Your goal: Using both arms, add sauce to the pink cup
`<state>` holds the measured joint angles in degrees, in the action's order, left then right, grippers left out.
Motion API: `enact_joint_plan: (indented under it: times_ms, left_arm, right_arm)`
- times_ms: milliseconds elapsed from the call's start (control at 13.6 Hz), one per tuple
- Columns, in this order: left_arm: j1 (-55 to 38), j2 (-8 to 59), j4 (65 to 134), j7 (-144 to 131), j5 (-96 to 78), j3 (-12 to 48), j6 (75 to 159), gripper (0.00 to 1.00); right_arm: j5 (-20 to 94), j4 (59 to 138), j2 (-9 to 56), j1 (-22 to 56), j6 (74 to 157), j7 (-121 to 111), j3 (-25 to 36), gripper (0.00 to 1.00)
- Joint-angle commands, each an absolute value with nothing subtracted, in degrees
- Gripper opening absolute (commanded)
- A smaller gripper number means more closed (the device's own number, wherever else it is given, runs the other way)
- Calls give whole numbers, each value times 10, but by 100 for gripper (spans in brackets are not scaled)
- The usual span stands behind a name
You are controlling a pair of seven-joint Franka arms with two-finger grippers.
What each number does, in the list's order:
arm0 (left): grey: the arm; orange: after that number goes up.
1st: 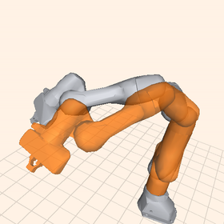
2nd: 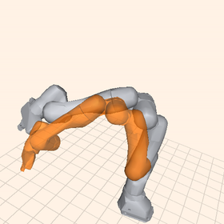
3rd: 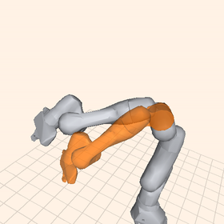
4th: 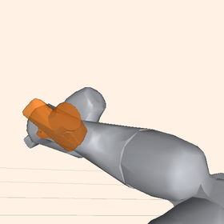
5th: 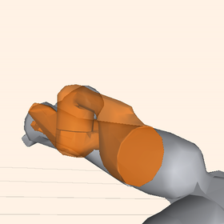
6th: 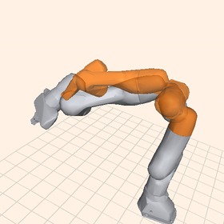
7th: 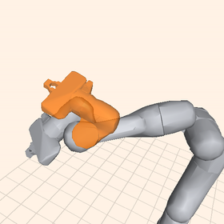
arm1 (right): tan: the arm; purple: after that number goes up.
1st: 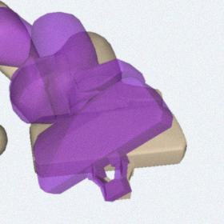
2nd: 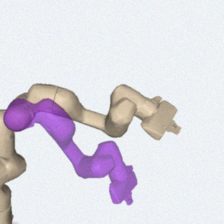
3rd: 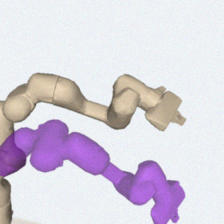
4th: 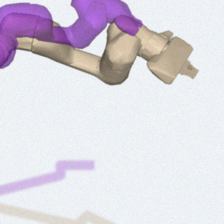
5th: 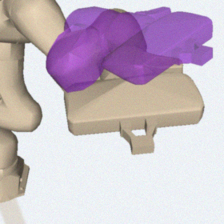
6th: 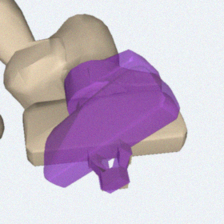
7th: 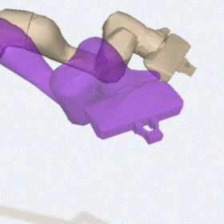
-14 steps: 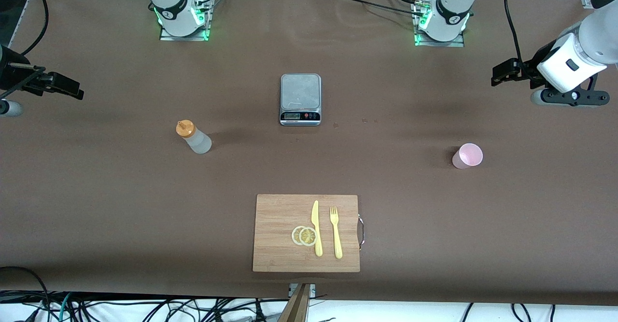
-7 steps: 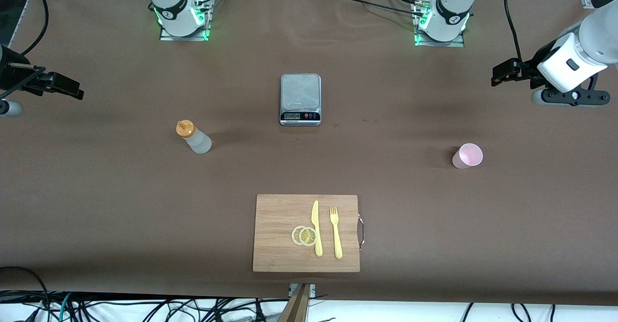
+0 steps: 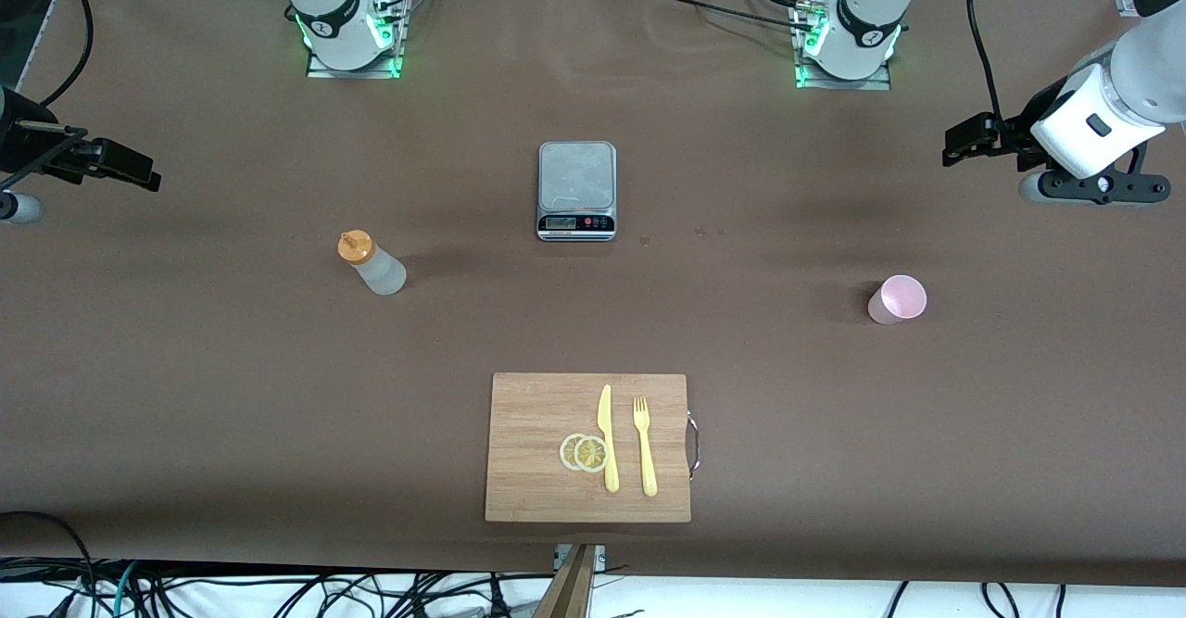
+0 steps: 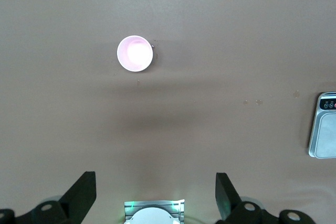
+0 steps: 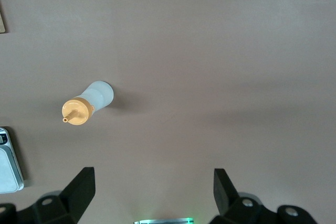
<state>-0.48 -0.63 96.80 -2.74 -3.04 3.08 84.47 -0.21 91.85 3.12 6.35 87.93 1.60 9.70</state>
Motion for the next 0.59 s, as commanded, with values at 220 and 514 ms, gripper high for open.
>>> enact_joint_plan:
  times_ms: [220,514]
  left_arm:
    - [-1,16,939,-27,-35,27,841,100]
    - [-1,27,929,-26,-35,26,841,100]
  right_arm:
    - [-4,914,31,62,879,10,96,100]
    - [-4,914,31,62,879,9,96,100]
